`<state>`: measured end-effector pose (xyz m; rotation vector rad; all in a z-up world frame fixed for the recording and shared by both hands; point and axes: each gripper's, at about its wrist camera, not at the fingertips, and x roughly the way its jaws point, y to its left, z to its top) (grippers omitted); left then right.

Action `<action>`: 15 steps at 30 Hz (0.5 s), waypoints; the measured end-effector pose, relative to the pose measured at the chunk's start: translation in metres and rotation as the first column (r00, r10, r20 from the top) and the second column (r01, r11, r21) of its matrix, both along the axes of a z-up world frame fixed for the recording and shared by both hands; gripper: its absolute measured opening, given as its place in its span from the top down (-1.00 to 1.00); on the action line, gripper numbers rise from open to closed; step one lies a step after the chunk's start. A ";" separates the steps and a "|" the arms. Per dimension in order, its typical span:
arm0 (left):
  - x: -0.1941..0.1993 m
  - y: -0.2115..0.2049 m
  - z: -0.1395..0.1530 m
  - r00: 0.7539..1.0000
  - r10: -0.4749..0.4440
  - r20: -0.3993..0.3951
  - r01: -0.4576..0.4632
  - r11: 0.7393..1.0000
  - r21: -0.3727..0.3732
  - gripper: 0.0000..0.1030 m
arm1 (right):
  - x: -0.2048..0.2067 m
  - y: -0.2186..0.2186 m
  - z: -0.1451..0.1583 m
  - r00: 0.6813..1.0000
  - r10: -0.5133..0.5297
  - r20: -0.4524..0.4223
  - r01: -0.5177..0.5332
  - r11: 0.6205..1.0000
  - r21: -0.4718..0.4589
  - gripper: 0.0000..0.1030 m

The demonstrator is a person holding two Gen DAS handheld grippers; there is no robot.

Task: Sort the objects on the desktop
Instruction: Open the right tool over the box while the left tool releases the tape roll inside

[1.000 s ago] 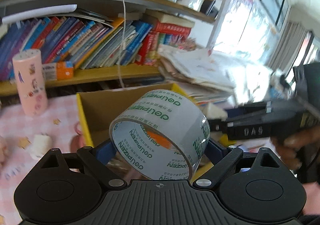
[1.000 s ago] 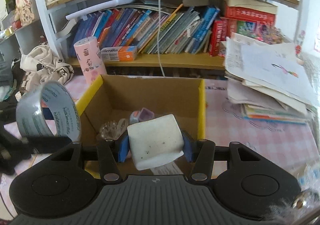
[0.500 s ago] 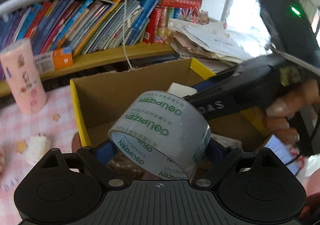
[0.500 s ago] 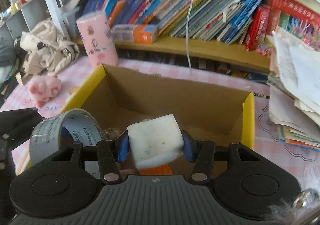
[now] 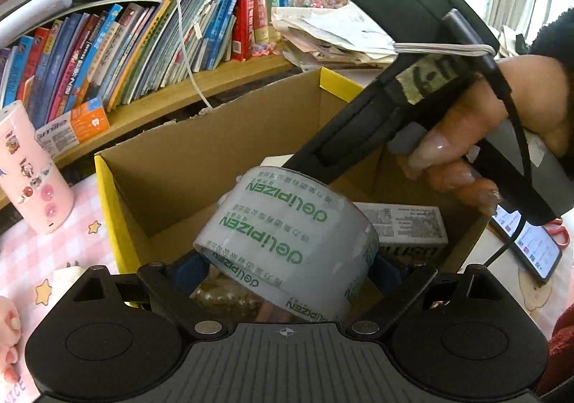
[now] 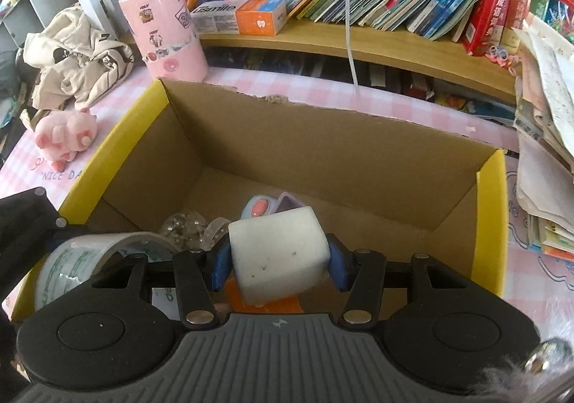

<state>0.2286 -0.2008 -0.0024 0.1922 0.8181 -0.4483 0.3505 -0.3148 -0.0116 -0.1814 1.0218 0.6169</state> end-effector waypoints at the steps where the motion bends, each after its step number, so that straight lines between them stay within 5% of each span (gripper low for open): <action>1: 0.000 0.000 0.000 1.000 0.002 0.000 -0.002 1.000 0.001 -0.84 | 0.001 0.001 -0.001 1.000 0.002 -0.003 -0.002 1.000 -0.003 0.02; 15: -0.011 0.002 0.010 0.998 0.059 0.034 -0.060 0.998 0.010 -0.91 | 0.010 0.015 -0.005 1.000 0.027 -0.007 -0.027 0.999 -0.022 -0.12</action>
